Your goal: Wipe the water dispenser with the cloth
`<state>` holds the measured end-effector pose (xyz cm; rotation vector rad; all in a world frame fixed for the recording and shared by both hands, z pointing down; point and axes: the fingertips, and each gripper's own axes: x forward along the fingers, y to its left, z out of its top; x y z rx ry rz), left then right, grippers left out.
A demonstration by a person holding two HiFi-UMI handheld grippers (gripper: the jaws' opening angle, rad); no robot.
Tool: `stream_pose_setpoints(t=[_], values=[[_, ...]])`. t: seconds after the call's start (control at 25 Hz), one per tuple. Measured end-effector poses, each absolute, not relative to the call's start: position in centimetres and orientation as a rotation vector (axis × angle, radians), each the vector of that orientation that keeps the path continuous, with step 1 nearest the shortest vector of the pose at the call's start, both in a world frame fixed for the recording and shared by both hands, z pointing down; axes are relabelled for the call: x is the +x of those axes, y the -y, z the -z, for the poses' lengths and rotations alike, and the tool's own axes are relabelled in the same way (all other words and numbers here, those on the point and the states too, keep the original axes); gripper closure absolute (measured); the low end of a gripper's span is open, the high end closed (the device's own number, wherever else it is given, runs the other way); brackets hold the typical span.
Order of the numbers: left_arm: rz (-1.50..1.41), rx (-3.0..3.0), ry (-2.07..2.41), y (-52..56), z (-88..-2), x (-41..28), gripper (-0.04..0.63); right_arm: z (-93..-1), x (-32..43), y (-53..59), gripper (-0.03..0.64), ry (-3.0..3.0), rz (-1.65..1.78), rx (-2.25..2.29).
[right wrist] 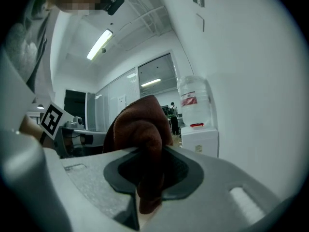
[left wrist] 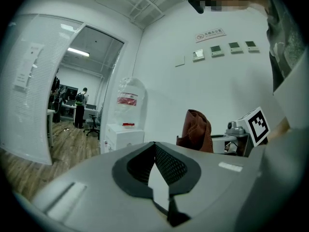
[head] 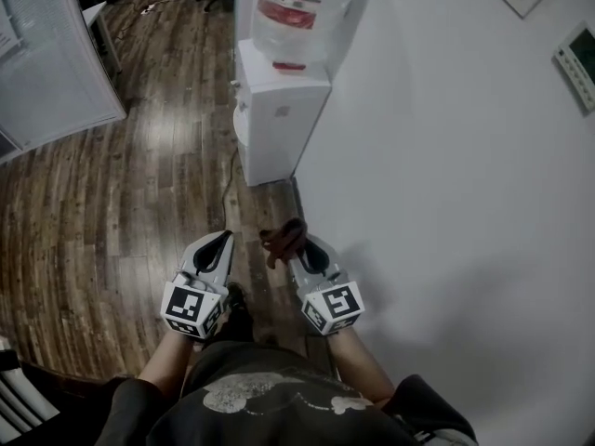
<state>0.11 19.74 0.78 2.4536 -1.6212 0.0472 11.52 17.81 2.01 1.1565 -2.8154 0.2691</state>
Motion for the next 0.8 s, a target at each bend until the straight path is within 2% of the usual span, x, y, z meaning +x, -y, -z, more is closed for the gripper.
stream_pose_setpoints(t=[0.4,0.8], values=[[-0.023,2.460,1.629,-28.4,-0.1,5.2,0.575,-1.0,16.3,-25.6,0.555,2.800,-0.196,1.168],[-0.047,2.435,1.662,-33.4,-0.5,7.1,0.575,-1.8,18.8,-29.4,0.557,2.783,-0.252,1.181]])
